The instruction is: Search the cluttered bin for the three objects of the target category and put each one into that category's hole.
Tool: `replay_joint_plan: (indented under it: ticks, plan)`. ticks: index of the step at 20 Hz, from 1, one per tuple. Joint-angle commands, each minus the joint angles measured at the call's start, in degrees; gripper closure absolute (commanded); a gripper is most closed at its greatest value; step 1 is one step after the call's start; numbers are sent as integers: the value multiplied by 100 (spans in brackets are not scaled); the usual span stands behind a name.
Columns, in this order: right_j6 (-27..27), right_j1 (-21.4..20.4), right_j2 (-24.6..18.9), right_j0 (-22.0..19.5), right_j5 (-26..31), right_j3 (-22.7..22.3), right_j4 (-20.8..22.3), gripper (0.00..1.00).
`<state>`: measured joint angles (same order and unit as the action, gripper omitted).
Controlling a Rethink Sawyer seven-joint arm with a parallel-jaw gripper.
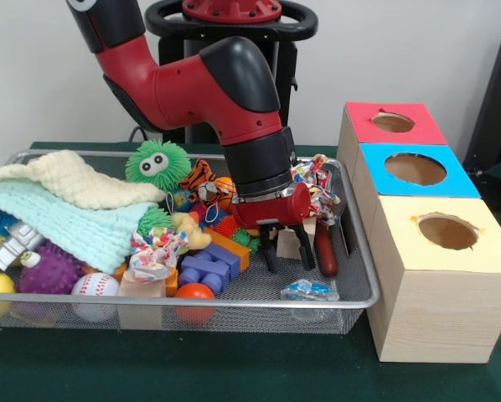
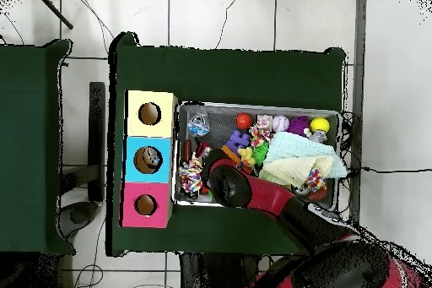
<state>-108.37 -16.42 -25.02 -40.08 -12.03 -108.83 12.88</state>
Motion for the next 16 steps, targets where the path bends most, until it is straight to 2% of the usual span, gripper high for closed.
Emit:
replay_joint_plan:
  ticks: [1,8,16]
  plan:
    - [-818,252,52,145,255,543,-246,0]
    - [-940,46,46,307,343,513,-479,0]
    - [-892,63,71,416,369,619,-624,0]
